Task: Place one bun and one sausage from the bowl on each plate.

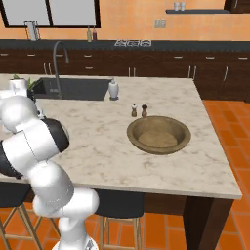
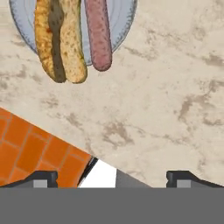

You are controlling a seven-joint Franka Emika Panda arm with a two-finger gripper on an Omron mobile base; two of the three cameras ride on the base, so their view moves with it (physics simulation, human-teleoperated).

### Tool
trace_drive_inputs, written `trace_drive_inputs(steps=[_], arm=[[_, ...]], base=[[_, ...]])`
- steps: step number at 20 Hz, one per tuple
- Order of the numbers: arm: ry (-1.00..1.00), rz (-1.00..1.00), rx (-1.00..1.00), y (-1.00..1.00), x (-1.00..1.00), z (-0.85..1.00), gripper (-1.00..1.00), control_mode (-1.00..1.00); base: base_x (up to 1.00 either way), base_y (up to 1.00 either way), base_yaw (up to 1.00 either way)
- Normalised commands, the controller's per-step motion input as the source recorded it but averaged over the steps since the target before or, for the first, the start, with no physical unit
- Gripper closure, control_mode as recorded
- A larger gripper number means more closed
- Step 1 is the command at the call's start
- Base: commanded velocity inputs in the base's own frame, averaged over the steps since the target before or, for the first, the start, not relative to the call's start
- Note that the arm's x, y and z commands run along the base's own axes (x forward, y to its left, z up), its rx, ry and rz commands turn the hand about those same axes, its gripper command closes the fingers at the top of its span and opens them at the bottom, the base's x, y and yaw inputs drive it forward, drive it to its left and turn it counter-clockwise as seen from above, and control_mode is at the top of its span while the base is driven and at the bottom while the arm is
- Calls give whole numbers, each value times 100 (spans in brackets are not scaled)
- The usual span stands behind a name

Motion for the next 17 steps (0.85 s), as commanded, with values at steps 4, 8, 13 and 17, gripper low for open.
trace_drive_inputs(steps=[4,8,13,17], arm=[[-34,-18,18,-79,-47,77,-100,-100],[-66,-8,33,-68,-97,28,-100,-100],[-17,-9,7,-18,-74,-31,-100,-100],[12,-7,-9,12,-12,-56,-100,-100]], base=[[0,0,0],[0,0,0],[0,0,0],[0,0,0]])
